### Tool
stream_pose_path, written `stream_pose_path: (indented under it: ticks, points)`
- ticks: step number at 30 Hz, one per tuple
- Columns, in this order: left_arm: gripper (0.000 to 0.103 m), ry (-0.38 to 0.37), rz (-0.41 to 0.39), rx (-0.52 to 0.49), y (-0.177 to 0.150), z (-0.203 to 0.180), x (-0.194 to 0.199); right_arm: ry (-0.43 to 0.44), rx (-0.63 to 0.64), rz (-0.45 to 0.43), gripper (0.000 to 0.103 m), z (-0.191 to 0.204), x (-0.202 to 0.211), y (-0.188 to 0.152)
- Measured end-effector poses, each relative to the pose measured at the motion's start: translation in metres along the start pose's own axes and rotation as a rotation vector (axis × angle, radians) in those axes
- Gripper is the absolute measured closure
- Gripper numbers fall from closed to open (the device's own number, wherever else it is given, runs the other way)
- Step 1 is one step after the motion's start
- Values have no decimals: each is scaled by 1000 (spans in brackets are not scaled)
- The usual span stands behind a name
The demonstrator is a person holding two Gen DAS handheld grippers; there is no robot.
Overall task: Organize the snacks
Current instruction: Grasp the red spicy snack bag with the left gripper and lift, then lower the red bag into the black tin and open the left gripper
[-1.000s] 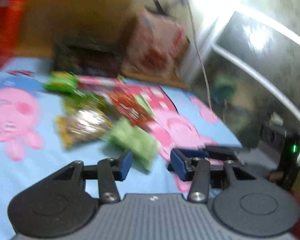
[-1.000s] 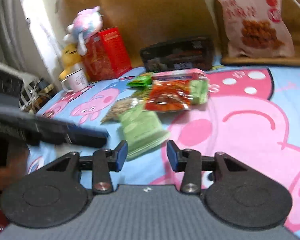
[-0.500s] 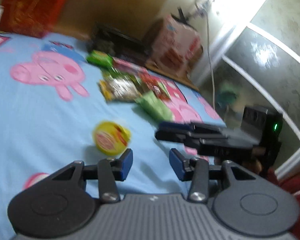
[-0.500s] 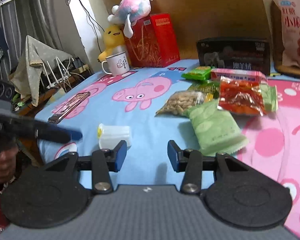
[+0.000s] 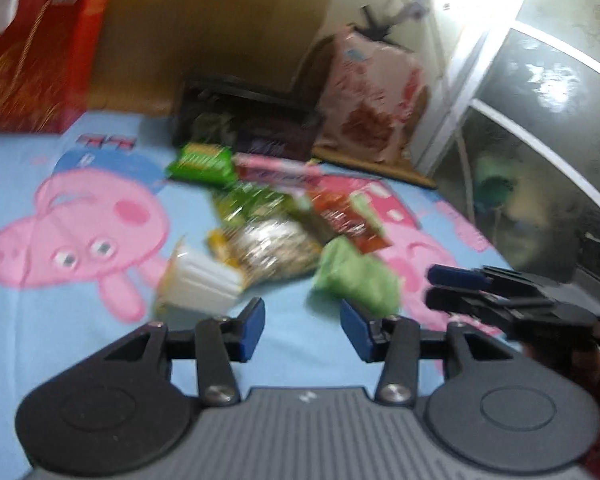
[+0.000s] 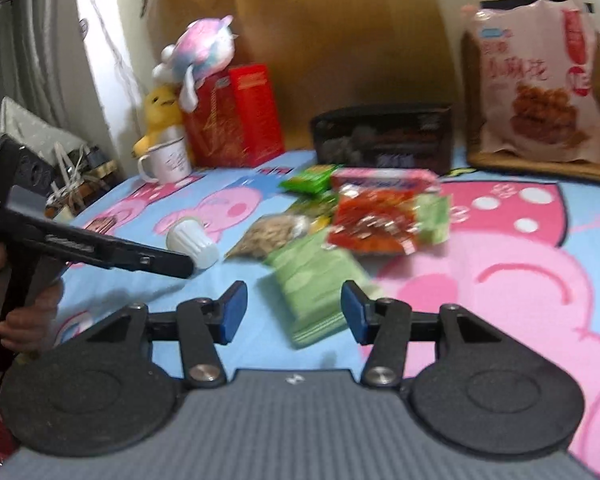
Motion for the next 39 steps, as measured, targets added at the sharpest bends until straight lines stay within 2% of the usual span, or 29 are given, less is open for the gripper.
stream_pose_path:
  ticks: [4, 6, 11, 13, 15, 17, 20, 21, 22, 23, 28, 31, 35, 39]
  points:
    - [59, -68, -16, 25, 14, -12, -5, -25, -63, 4, 49, -31, -13, 14]
    - [59, -78, -9, 54, 25, -13, -15, -22, -142, 21, 49, -50, -25, 19]
    - [59, -126, 4, 93, 58, -18, -46, 55, -353, 43, 49, -84, -38, 25]
    - [51, -131, 32, 85, 66, -21, -66, 80, -392, 55, 49, -91, -41, 25]
    - [49, -119, 79, 96, 70, -21, -89, 95, -419, 73, 50, -96, -45, 23]
    - [49, -122, 133, 114, 69, -19, -111, 119, -455, 91, 52, -101, -48, 21]
    - [59, -140, 188, 144, 64, -17, -130, 189, -497, 117, 69, -103, -55, 18]
    - [63, -133, 191, 146, 63, -16, -132, 202, -499, 125, 77, -102, -57, 17]
    - [72, -117, 186, 139, 62, -16, -131, 194, -491, 129, 78, -100, -59, 16]
    - [76, -105, 181, 132, 62, -14, -129, 184, -475, 122, 78, -98, -59, 15]
    - [76, -111, 127, 123, 68, -10, -105, 217, -398, 82, 81, -81, -52, 26]
    - [76, -102, 88, 112, 82, -11, -98, 193, -302, 36, 81, -69, -49, 42]
    - [75, -88, 28, 72, 116, -11, -94, 159, -200, -24, 81, -62, -53, 68]
    - [74, -50, -33, 36, 162, -4, -104, 152, -183, -74, 81, -75, -74, 108]
Point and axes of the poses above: each gripper's, at about its wrist camera, not at the fingertips, and x roughly against the way its jaws point, z to its left, y to its top, the point moved 4 cm from there along -x, roughly the way its jaws point
